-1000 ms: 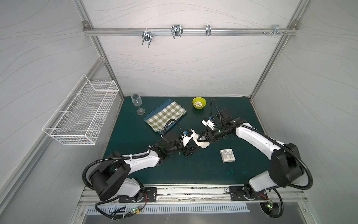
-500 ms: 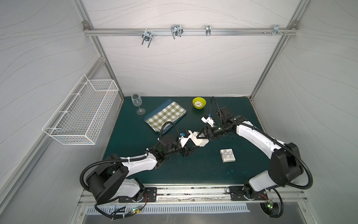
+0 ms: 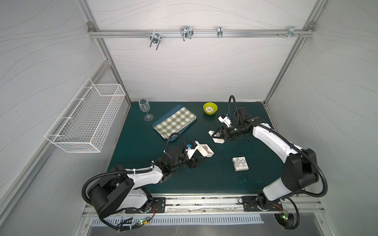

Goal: Take the necklace out of the lift-off lid jewelry box
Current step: Place the lid at the center of the board, then place the jewelry box at the center of the board.

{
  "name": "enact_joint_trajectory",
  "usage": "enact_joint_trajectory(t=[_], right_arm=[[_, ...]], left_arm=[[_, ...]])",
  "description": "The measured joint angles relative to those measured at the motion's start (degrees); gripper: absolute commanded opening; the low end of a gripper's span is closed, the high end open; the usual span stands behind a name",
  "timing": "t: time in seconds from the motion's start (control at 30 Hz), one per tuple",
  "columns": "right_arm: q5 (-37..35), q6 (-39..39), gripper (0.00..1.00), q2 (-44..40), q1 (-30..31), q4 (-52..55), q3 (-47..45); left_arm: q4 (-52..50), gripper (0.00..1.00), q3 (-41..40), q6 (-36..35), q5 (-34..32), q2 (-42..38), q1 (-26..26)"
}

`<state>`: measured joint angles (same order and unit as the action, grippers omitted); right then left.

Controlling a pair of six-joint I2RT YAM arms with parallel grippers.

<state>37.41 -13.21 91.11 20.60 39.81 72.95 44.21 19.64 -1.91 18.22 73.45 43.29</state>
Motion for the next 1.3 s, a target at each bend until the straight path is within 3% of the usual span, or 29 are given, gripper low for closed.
enact_joint_trajectory(t=[0.27,0.43,0.7,0.87,1.1,1.3], right_arm=[[-11.8,2.7,0.75,14.4,-8.3,0.3,4.1],[-18.4,4.6,0.85,21.4,-11.3,1.3,8.3],[-21.2,6.8,0.85,21.5,-11.3,3.8,11.2],[-17.7,6.5,0.81,14.9,-8.4,5.3,9.4],[-2.3,2.3,0.68,-2.6,2.1,5.3,4.3],[5.4,-1.5,0.63,-9.4,2.7,7.0,2.7]], left_arm=[[1.3,0.41,-1.2,0.0,-1.5,-1.8,0.0],[2.3,0.41,-1.6,0.0,-1.8,-1.8,0.0],[3.4,0.40,-1.6,-0.3,-2.0,-1.8,0.0],[4.2,0.40,-1.3,-1.1,-2.0,-1.8,0.0],[6.4,0.36,-1.3,-2.8,-1.2,-4.0,0.0],[9.8,0.32,-1.3,-3.7,-0.5,-6.2,0.0]])
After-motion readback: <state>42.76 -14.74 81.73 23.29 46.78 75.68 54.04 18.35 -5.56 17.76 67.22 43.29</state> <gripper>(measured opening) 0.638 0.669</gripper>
